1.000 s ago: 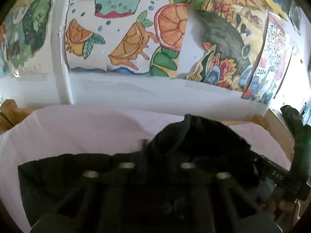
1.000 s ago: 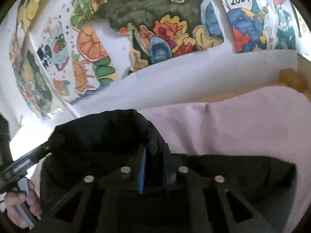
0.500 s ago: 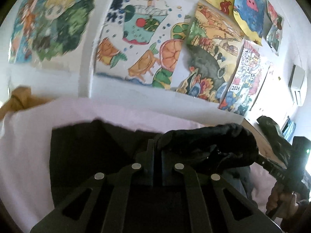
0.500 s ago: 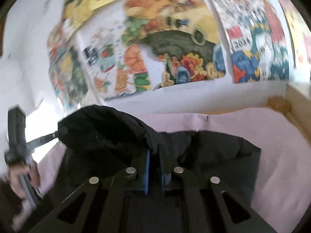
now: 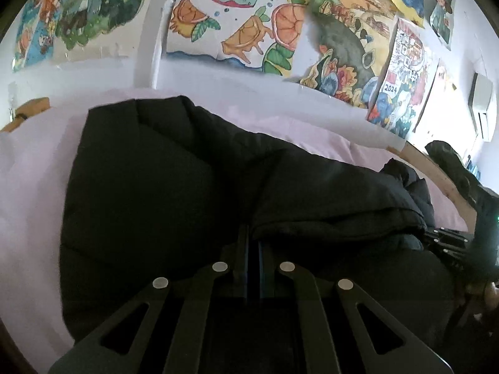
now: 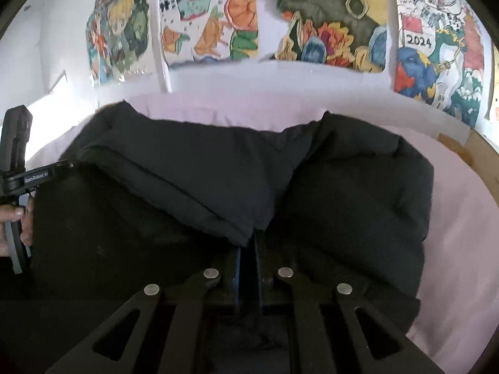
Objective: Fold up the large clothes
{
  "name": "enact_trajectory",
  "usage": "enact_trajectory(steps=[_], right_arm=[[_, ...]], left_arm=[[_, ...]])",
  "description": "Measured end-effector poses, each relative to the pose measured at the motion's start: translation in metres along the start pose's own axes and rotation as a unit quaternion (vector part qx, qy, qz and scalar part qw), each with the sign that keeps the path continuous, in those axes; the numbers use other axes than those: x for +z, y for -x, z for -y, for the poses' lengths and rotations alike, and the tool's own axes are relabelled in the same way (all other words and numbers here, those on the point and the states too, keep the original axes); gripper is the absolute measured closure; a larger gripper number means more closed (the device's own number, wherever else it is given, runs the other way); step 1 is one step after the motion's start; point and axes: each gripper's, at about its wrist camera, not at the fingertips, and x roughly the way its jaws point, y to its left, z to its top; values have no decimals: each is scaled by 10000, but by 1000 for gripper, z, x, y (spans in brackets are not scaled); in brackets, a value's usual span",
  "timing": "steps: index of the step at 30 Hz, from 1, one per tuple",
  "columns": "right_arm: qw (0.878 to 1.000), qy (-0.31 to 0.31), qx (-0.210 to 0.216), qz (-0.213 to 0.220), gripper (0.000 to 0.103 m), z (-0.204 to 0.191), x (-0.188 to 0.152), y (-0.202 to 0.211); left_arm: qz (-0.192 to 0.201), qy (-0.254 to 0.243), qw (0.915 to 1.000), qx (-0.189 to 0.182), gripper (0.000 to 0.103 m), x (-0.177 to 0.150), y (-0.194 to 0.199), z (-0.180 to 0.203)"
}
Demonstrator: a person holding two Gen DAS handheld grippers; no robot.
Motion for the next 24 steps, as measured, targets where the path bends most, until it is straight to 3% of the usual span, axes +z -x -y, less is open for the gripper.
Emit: enact_trajectory(steps=[9, 11, 13, 15, 20, 22, 24], right_arm=[[9995, 188, -272, -8, 94, -6, -9, -8], [9992, 219, -304, 116, 89, -6, -6, 2], [9989, 190, -291, 306, 75, -4, -3, 19], [9988, 107, -236, 420, 66, -1, 1, 34], [9963, 55, -167, 846, 52, -1, 9, 76], [9920, 128, -313, 1213, 42, -4, 21, 91], [9898, 41, -401, 1365, 41, -6, 38, 91]], left_arm=[[-88, 131, 9999, 48, 98, 3, 1, 0], [-94, 189, 9997, 113, 88, 8, 10, 4], [-129, 111, 9995, 266, 61, 11, 17, 10], [-28, 92, 9997, 207, 47, 10, 30, 13], [349, 122, 9991, 201, 42, 10, 66, 13], [609, 48, 9975, 345, 34, 19, 75, 18], [843, 9, 9953, 475, 28, 34, 75, 26]])
